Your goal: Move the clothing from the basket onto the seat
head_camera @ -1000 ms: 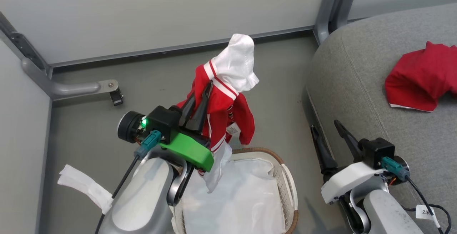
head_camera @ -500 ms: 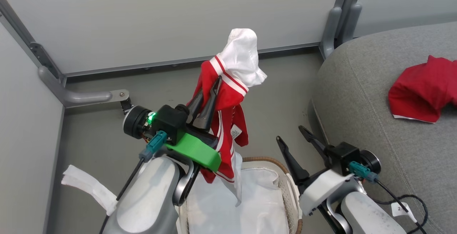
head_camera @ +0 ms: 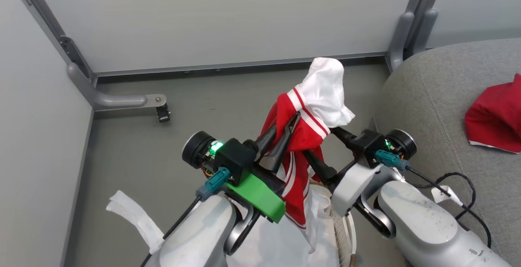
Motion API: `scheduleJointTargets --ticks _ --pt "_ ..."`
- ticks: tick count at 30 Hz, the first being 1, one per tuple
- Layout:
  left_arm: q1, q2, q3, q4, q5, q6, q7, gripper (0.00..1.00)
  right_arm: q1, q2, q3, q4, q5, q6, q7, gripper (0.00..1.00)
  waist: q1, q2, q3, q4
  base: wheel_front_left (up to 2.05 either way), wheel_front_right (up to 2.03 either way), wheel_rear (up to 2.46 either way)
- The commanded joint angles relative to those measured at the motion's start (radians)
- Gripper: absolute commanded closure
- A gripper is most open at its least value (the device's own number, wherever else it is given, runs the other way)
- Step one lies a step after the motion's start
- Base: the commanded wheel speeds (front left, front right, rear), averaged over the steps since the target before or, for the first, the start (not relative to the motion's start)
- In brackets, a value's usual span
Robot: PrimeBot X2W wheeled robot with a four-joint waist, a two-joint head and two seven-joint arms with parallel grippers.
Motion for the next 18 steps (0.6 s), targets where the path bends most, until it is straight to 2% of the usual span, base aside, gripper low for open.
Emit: scheduleJointTargets --ticks 1,6,7,8,13,18 --pt "-0.018 0.001 -0.02 -0.005 -0.011 -0.003 -0.004 1.0 -0.021 -0.014 0.012 0.015 0.0 -0.001 -0.002 0.0 0.0001 0.0044 0.001 0.025 0.0 0.0 0.0" --pt "-0.033 0.001 -0.073 -0.015 -0.044 -0.003 -0.004 1.0 -0.05 -0.015 0.053 0.08 0.025 -0.001 -0.002 0.0 0.0001 0.0044 -0.001 0.062 0.0 0.0 0.0" --pt "-0.033 0.001 -0.078 -0.016 -0.049 -0.003 -0.004 1.0 -0.047 -0.015 0.061 0.095 0.034 -0.001 -0.001 0.59 0.0001 0.0044 -0.002 0.068 0.0 0.0 0.0" --pt "-0.033 0.001 -0.079 -0.014 -0.051 -0.003 -0.004 1.0 -0.044 -0.012 0.069 0.105 0.048 -0.001 -0.002 1.0 0.0001 0.0044 -0.003 0.074 0.0 0.0 0.0" --pt "-0.025 0.001 -0.072 -0.003 -0.053 -0.003 -0.004 1.0 -0.029 -0.008 0.074 0.118 0.086 -0.001 -0.002 1.0 0.0001 0.0044 0.0 0.081 0.0 0.0 0.0" --pt "-0.008 0.001 -0.048 0.001 -0.045 0.002 -0.004 1.0 -0.008 -0.014 0.049 0.081 0.087 -0.001 -0.002 1.0 0.0001 0.0044 0.003 0.056 0.0 0.0 0.0"
